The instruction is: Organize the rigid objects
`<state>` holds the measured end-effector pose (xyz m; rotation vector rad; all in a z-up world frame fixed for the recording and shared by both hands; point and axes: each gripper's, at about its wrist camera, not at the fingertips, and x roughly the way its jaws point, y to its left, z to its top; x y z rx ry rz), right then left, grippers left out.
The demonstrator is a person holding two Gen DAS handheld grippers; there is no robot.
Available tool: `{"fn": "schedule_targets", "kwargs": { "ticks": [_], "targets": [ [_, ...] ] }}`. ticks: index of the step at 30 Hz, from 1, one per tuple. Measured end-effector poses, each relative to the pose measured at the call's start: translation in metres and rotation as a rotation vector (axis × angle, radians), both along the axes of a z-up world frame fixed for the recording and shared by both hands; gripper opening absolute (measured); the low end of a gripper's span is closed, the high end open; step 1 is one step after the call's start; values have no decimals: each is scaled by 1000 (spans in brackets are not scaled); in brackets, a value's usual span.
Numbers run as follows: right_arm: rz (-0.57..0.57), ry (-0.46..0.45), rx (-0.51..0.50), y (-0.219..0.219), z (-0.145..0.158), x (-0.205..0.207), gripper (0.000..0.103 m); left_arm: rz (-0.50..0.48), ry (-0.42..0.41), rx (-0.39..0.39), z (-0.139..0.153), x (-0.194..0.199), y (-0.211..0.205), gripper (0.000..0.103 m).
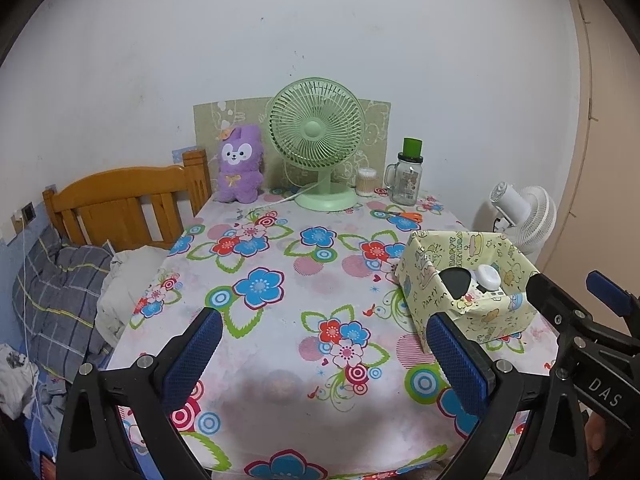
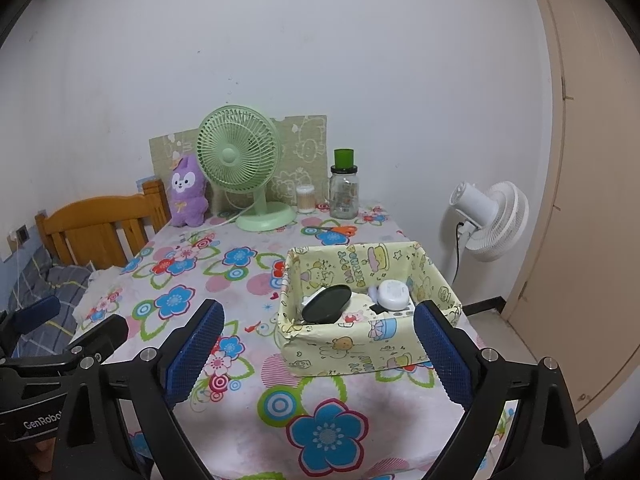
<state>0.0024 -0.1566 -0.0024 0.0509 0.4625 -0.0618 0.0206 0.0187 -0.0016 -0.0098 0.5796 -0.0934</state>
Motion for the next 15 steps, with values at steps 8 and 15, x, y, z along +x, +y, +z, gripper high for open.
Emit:
{"fn": "schedule_targets", "kwargs": {
  "ticks": [8, 15],
  "targets": [
    [-5, -1, 4, 0, -1, 1, 97, 1, -10, 2, 0, 0, -1, 103],
    [-5, 1, 6, 1, -2, 2, 97, -2, -11, 2, 0, 0, -2, 103]
  ]
}}
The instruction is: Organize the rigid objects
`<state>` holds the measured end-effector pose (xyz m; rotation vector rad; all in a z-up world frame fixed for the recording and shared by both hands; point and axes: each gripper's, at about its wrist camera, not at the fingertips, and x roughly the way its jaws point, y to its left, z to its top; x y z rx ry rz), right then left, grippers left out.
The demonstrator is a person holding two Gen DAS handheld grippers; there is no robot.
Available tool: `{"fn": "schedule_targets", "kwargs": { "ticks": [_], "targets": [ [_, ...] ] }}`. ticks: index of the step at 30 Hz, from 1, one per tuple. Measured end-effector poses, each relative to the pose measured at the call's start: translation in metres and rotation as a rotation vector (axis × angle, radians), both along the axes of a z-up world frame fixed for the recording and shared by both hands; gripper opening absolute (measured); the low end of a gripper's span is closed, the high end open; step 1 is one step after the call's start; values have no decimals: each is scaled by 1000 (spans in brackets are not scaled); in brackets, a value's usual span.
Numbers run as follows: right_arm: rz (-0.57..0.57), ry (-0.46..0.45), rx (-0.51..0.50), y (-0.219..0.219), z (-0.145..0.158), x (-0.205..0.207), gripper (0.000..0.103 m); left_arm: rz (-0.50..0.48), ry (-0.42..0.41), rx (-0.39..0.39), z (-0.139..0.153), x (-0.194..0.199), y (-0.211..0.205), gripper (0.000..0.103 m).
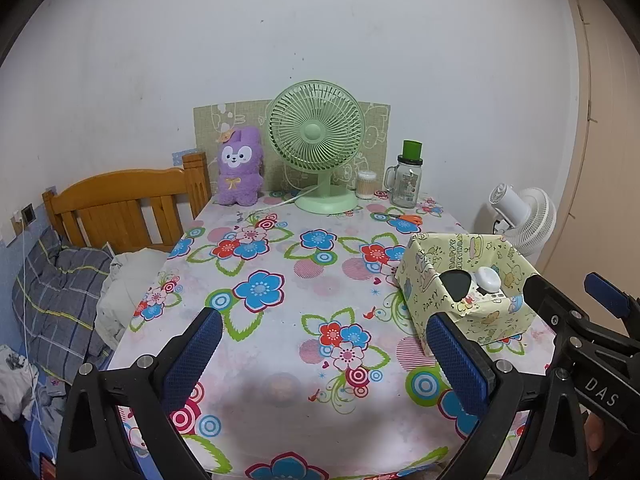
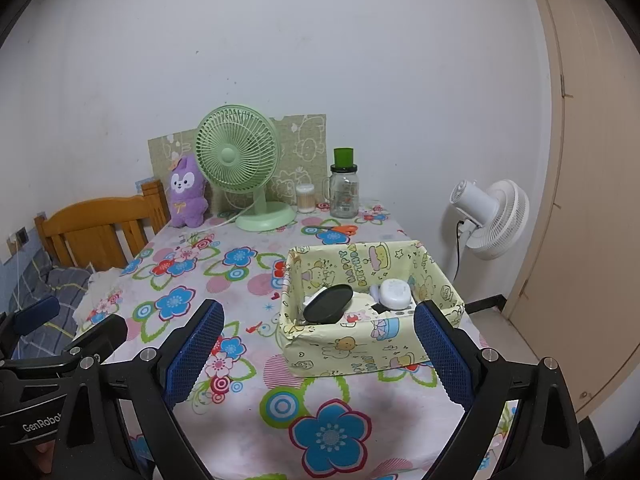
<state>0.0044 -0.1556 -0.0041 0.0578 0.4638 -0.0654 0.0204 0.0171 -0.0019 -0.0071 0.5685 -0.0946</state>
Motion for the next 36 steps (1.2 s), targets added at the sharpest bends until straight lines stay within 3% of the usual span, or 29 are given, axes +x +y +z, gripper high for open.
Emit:
{"fn": "schedule_targets", "kwargs": {
  "ticks": [36],
  "targets": [
    [-14, 8, 19, -5, -2, 2, 98, -13, -2, -2, 0, 2, -3, 103]
  ]
}}
